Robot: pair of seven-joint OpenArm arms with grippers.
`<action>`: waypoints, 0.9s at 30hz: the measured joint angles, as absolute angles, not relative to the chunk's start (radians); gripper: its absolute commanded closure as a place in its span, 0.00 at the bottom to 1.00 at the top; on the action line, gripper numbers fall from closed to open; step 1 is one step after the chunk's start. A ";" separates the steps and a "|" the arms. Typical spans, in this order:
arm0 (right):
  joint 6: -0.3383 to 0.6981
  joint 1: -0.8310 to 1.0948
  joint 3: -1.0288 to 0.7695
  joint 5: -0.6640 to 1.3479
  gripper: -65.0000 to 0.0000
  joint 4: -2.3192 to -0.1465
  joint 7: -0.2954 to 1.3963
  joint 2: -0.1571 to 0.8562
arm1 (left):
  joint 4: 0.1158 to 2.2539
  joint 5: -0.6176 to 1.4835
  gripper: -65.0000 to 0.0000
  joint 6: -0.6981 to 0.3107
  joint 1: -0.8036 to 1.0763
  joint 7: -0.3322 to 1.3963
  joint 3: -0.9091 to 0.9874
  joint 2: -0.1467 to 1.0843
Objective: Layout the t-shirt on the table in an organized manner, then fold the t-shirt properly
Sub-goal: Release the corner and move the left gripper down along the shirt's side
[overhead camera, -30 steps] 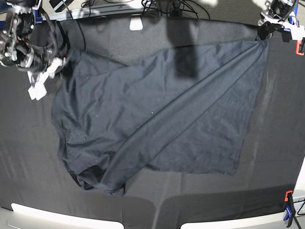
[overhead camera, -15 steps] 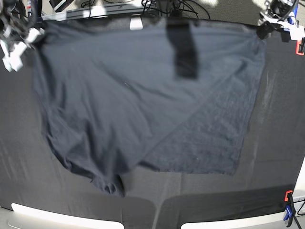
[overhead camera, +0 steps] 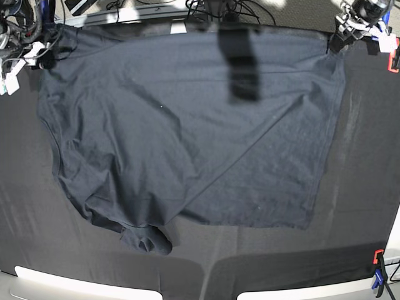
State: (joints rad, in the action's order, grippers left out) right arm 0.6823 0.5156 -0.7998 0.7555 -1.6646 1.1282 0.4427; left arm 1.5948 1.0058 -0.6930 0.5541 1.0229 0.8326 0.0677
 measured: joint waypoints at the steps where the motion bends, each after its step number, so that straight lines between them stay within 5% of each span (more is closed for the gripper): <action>1: 0.683 0.515 -0.800 0.756 0.68 -1.665 1.129 0.454 | 1.595 1.002 0.63 -0.693 0.554 1.029 0.833 0.075; 12: 0.683 0.503 -0.801 1.033 0.68 -1.665 1.139 0.585 | 1.798 0.976 0.63 -0.690 0.603 1.032 0.832 0.133; 16: 0.684 0.452 -0.801 1.031 0.68 -1.665 1.139 0.584 | 1.853 0.952 0.63 -0.690 0.595 0.908 0.831 0.134; 27: 0.685 0.324 -0.801 1.051 0.68 -1.665 1.143 0.585 | 1.737 0.786 0.63 -0.577 0.179 0.863 0.639 0.258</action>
State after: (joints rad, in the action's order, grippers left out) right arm 0.6846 0.3244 -0.8009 1.0512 -1.6653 1.1431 0.5846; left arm 1.7370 0.7864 -0.5770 0.1795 0.8627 0.6392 0.2584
